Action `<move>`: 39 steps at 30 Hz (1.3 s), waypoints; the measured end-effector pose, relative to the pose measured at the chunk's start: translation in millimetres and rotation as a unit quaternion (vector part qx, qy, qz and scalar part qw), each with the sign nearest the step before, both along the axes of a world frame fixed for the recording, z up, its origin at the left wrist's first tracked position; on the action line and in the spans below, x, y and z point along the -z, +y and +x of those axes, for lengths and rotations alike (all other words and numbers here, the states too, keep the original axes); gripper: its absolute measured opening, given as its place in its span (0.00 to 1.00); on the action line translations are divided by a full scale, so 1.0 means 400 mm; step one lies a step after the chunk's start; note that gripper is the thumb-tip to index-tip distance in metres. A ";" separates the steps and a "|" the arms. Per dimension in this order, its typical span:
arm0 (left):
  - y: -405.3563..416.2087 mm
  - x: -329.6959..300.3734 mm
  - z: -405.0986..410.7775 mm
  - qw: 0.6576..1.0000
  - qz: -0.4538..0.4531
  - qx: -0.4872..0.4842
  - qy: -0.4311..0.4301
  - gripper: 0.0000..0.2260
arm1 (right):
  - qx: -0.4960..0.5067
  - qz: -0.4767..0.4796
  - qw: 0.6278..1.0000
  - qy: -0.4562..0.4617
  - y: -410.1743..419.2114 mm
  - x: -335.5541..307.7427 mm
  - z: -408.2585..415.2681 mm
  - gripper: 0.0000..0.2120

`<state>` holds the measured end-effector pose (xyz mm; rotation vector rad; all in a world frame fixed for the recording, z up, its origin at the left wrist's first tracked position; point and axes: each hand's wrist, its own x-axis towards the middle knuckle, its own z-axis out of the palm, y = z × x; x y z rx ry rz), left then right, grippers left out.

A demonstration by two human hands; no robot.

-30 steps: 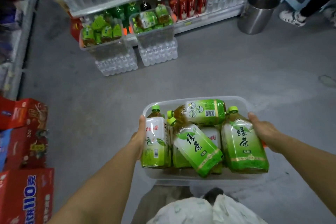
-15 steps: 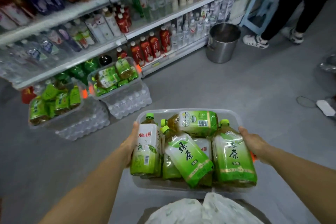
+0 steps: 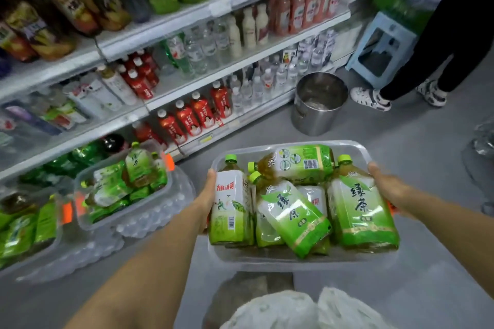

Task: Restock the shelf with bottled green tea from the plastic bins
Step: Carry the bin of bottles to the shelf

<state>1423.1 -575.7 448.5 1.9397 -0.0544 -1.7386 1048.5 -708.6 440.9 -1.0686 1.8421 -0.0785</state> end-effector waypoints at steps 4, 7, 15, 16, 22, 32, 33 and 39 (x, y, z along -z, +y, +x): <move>-0.278 0.062 0.038 1.000 -0.004 0.006 -0.002 0.36 | 0.021 0.029 0.999 0.010 -0.218 0.024 0.033 0.47; -0.454 0.093 0.055 0.999 0.011 -0.016 -0.043 0.39 | 0.015 0.024 1.000 0.008 -0.399 0.015 0.055 0.44; -0.750 0.147 0.050 0.996 -0.010 -0.081 -0.033 0.38 | -0.078 0.032 0.996 0.023 -0.819 0.019 0.101 0.38; -0.784 0.167 0.042 0.995 -0.011 -0.097 -0.035 0.39 | -0.092 0.028 0.995 0.023 -0.874 0.026 0.105 0.38; -1.006 0.281 -0.067 0.978 0.031 -0.190 -0.084 0.40 | -0.190 0.026 0.981 -0.001 -1.227 0.131 0.087 0.49; -1.423 0.458 -0.281 0.963 0.070 -0.250 -0.072 0.55 | -0.215 0.079 0.967 0.109 -1.795 0.311 -0.002 0.35; -1.458 0.478 -0.296 0.963 0.070 -0.252 -0.063 0.57 | -0.213 0.074 0.968 0.113 -1.841 0.328 -0.005 0.34; -1.654 0.574 -0.321 0.964 0.051 -0.249 -0.072 0.56 | -0.192 0.045 0.973 0.117 -2.069 0.420 0.004 0.33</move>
